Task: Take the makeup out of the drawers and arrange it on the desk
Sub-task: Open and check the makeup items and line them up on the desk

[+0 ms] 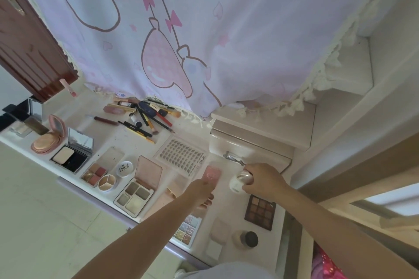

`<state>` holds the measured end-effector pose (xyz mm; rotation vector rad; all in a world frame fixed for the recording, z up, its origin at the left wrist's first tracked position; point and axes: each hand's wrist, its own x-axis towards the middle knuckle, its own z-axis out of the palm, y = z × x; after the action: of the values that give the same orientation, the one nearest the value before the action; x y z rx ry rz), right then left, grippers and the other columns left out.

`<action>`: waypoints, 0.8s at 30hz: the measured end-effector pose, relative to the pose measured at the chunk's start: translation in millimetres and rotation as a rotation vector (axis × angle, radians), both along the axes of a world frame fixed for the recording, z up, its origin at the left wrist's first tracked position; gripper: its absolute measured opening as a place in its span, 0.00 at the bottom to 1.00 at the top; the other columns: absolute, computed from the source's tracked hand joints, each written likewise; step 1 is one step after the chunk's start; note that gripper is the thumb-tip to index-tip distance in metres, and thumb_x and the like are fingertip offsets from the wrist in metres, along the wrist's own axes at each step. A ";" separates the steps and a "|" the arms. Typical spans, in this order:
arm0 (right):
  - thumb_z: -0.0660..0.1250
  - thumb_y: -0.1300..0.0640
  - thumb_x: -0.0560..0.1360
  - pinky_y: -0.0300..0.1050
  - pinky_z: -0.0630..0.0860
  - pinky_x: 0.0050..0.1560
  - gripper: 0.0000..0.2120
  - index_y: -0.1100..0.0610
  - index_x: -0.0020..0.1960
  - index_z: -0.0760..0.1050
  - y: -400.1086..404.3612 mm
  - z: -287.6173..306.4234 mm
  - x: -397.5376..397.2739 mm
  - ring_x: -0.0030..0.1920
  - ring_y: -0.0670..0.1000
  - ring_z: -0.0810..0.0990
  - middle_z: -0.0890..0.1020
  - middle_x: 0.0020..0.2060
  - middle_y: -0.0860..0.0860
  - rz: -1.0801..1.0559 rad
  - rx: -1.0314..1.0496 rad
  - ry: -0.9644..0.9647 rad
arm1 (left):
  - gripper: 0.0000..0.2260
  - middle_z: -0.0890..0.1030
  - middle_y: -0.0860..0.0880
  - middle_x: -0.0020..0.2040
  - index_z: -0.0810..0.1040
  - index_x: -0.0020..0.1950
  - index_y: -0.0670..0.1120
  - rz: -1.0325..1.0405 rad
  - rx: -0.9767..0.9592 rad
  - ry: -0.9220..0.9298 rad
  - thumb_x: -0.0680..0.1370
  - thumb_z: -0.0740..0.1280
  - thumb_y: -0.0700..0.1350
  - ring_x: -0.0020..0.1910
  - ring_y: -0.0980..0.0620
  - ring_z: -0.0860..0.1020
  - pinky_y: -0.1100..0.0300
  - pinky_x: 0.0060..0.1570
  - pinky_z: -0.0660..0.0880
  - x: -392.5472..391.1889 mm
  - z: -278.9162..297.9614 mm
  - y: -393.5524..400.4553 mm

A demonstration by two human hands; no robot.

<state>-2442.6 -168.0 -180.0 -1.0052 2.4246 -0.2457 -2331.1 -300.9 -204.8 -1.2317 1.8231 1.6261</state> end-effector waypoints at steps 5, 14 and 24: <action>0.61 0.60 0.70 0.41 0.59 0.29 0.08 0.56 0.35 0.62 -10.4 -19.2 5.2 0.41 0.52 0.68 0.72 0.39 0.53 0.007 0.073 0.087 | 0.15 0.76 0.43 0.62 0.72 0.63 0.39 -0.317 -0.416 -0.001 0.81 0.54 0.44 0.62 0.46 0.73 0.58 0.61 0.68 11.5 -13.5 -8.7; 0.60 0.61 0.72 0.41 0.68 0.41 0.10 0.58 0.53 0.70 -20.6 -28.7 7.9 0.54 0.56 0.75 0.76 0.49 0.55 -0.027 0.093 0.065 | 0.15 0.76 0.44 0.60 0.70 0.62 0.41 -0.414 -0.611 -0.006 0.78 0.60 0.46 0.60 0.49 0.74 0.59 0.57 0.70 6.2 -34.9 -23.0; 0.63 0.54 0.74 0.42 0.68 0.58 0.25 0.54 0.69 0.62 -10.8 -20.1 17.9 0.64 0.51 0.67 0.70 0.64 0.51 -0.037 0.030 0.099 | 0.30 0.68 0.43 0.64 0.62 0.68 0.39 -0.503 -0.771 -0.057 0.73 0.67 0.55 0.66 0.46 0.66 0.56 0.63 0.68 -19.4 -43.0 -10.2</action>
<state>-2424.7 -178.8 -200.1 -0.9810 2.5303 -0.1750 -2350.5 -311.1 -247.8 -0.9273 2.5558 0.6161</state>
